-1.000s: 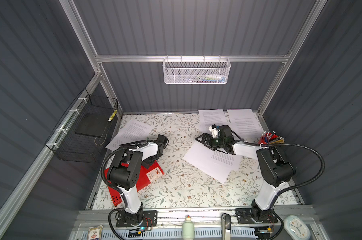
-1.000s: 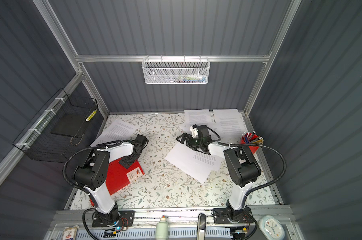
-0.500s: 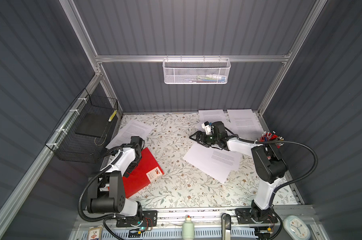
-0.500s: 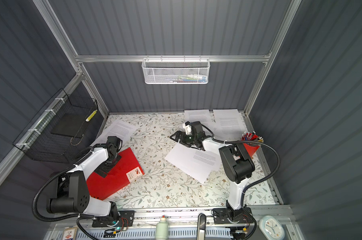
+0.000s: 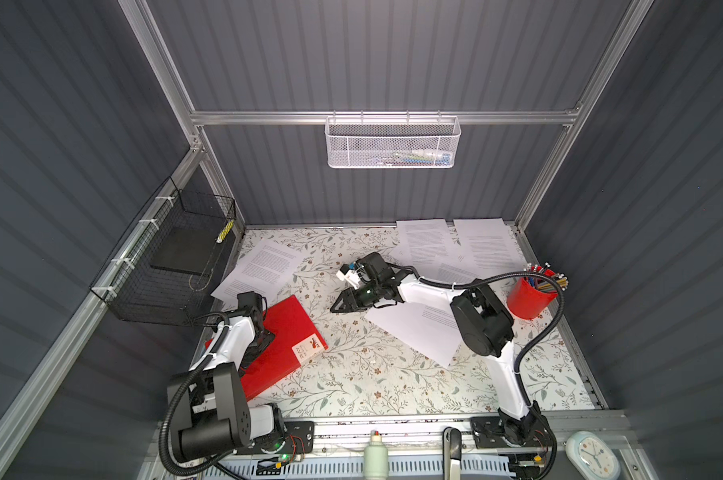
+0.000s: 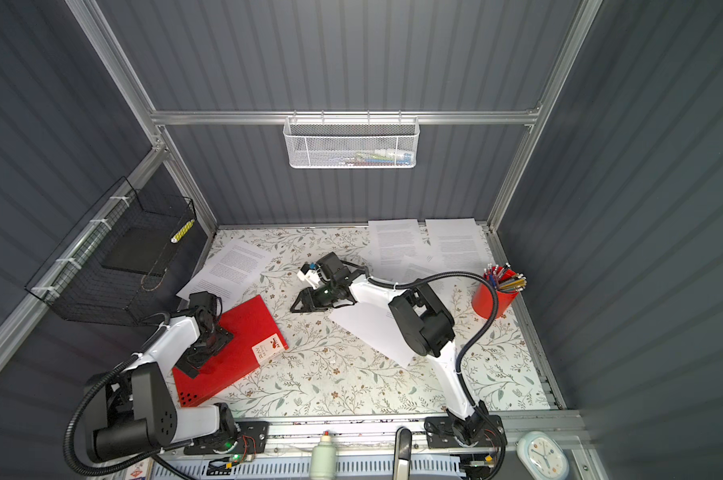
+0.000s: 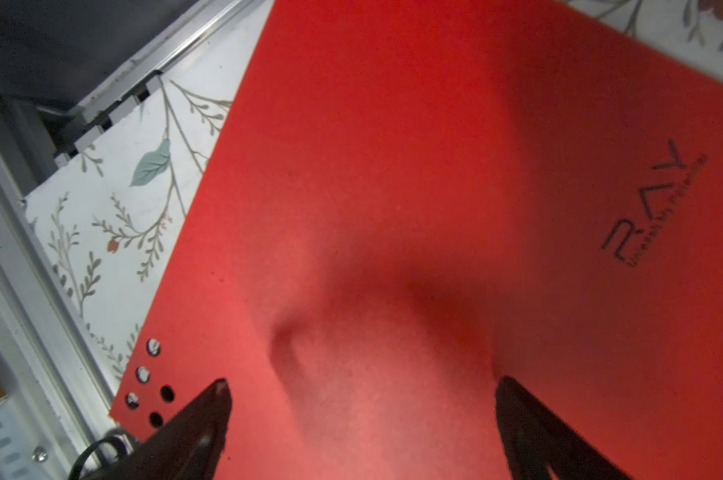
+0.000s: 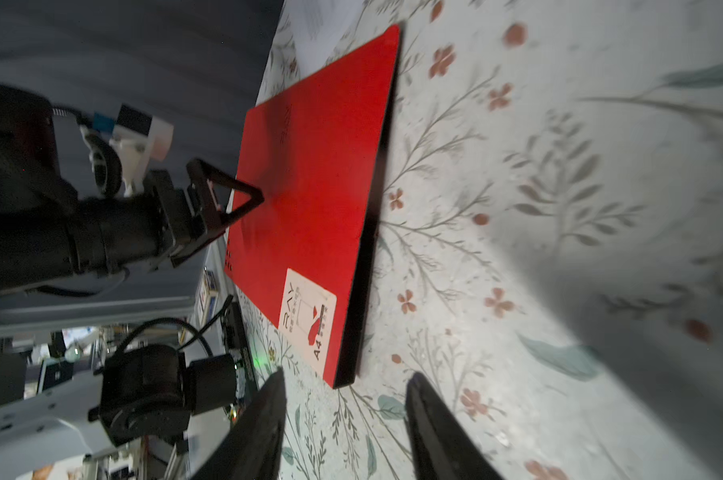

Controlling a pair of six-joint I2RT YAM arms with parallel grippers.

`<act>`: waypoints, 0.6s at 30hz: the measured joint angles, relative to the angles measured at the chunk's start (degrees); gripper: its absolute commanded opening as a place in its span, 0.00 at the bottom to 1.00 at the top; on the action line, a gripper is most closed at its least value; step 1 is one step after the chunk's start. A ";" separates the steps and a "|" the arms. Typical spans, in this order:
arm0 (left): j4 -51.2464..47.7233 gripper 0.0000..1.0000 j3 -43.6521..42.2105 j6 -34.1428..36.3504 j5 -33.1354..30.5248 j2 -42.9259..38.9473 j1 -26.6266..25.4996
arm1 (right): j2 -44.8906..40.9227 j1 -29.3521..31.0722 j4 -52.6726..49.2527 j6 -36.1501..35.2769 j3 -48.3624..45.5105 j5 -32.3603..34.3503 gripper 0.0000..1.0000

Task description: Put the files into the folder

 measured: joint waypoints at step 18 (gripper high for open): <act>4.70 1.00 -0.35 1.46 2.03 2.12 0.31 | 7.98 3.91 1.51 4.83 3.61 -0.13 0.27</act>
